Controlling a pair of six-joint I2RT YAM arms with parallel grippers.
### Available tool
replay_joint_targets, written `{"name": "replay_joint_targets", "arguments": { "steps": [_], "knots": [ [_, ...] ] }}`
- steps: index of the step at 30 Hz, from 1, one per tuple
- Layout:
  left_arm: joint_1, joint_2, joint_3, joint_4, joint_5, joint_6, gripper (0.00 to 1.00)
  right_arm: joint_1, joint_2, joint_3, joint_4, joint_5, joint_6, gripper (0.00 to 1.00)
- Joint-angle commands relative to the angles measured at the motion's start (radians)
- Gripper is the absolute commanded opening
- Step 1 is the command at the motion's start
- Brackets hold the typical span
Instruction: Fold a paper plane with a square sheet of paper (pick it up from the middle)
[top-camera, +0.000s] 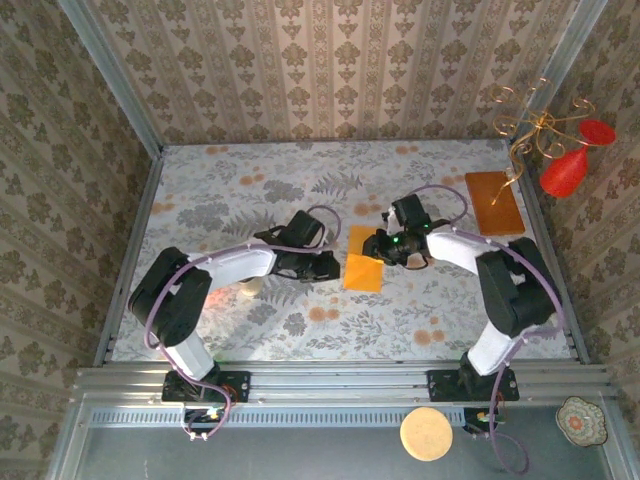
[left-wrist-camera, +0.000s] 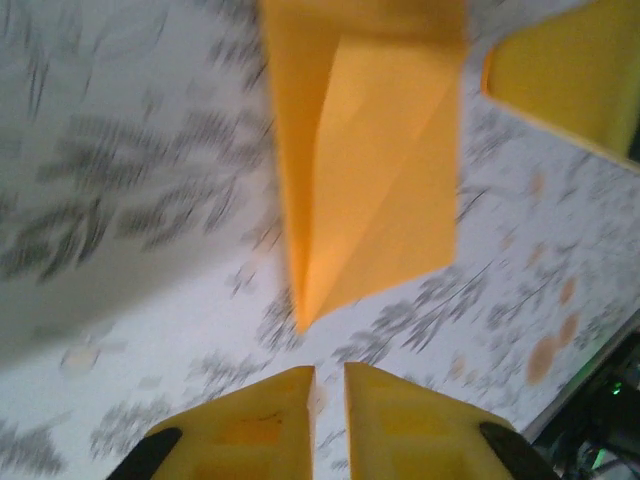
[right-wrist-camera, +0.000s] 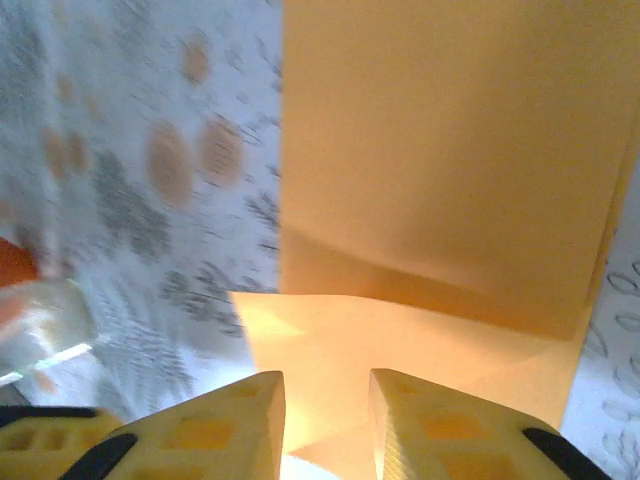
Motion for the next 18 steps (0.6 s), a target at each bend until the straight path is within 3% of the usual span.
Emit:
{"name": "replay_joint_targets", "arguments": {
  "steps": [1, 8, 18],
  "knots": [
    [0.006, 0.029, 0.043, 0.121, -0.007, -0.032, 0.22, -0.007, -0.08, -0.078, 0.066, 0.08, 0.143, 0.39],
    [0.009, 0.145, 0.113, 0.184, -0.022, -0.087, 0.25, -0.008, -0.155, -0.217, 0.176, 0.127, 0.319, 0.47],
    [0.045, 0.29, 0.202, 0.171, -0.026, -0.128, 0.25, -0.001, -0.086, -0.234, 0.234, 0.081, 0.368, 0.46]
  ]
}}
